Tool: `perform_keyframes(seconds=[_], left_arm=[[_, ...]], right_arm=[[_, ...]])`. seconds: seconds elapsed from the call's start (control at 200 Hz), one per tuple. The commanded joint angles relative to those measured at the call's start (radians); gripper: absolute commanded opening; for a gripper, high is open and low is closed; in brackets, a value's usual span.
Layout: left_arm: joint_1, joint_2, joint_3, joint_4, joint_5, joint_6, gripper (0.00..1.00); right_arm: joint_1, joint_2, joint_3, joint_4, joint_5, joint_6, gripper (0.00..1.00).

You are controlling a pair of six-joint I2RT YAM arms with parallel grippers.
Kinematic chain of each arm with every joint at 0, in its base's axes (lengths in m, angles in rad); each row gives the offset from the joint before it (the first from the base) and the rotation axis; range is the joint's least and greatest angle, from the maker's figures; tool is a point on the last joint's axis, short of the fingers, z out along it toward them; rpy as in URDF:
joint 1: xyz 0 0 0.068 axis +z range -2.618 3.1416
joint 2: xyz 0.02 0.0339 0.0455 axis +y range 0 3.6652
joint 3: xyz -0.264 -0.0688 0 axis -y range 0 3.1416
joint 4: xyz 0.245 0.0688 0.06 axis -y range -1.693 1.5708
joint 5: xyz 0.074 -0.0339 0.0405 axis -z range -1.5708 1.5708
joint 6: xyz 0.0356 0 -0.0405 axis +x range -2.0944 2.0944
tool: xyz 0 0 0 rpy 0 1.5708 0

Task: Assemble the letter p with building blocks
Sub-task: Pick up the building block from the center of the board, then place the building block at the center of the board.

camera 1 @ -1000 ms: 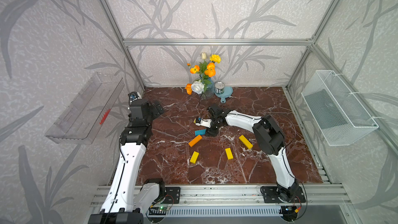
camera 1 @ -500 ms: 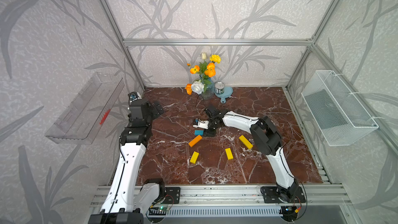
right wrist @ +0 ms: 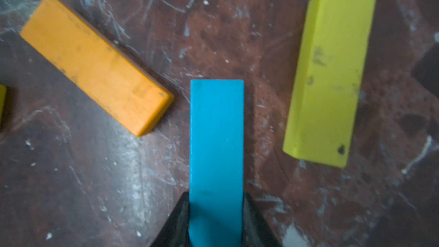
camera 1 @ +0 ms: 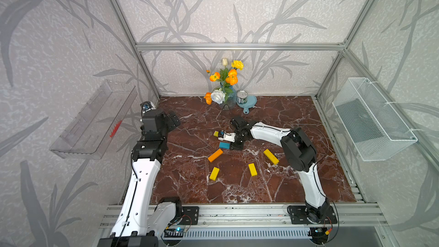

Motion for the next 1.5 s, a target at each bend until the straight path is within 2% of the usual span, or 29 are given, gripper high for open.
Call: perform_keyframes(seconds=[0.0,0.135,0.44,0.65,0.815,0.98,1.11,1.27,1.495], left_arm=[[0.008,-0.019,0.015,-0.01,-0.003,0.01,1.0],[0.008,-0.015,0.011,-0.003,0.01,0.003,1.0],[0.009,0.006,0.021,-0.003,0.023,0.003,1.0],[0.009,0.029,0.033,0.002,0.046,-0.002,1.0],[0.009,0.035,0.033,0.003,0.052,-0.004,1.0],[0.008,0.034,0.032,0.006,0.059,-0.008,1.0],[0.008,0.036,0.031,0.006,0.064,-0.009,1.0],[0.009,0.03,0.031,0.004,0.074,-0.002,1.0],[0.009,0.019,0.031,0.008,0.161,0.038,1.0]], right_arm=[[-0.03,-0.043,0.004,-0.091,0.055,-0.017,0.35],[-0.073,-0.059,0.013,-0.142,0.066,-0.03,0.35],[-0.129,-0.043,0.073,-0.257,0.075,-0.177,0.34],[-0.14,0.038,0.189,-0.373,0.085,-0.286,0.32],[-0.142,0.106,0.288,-0.456,0.104,-0.3,0.31],[-0.142,0.111,0.276,-0.458,0.129,-0.305,0.32],[-0.143,0.116,0.277,-0.458,0.137,-0.3,0.38],[-0.142,0.116,0.271,-0.444,0.153,-0.272,0.61],[-0.163,-0.014,0.238,-0.359,0.093,-0.153,0.67]])
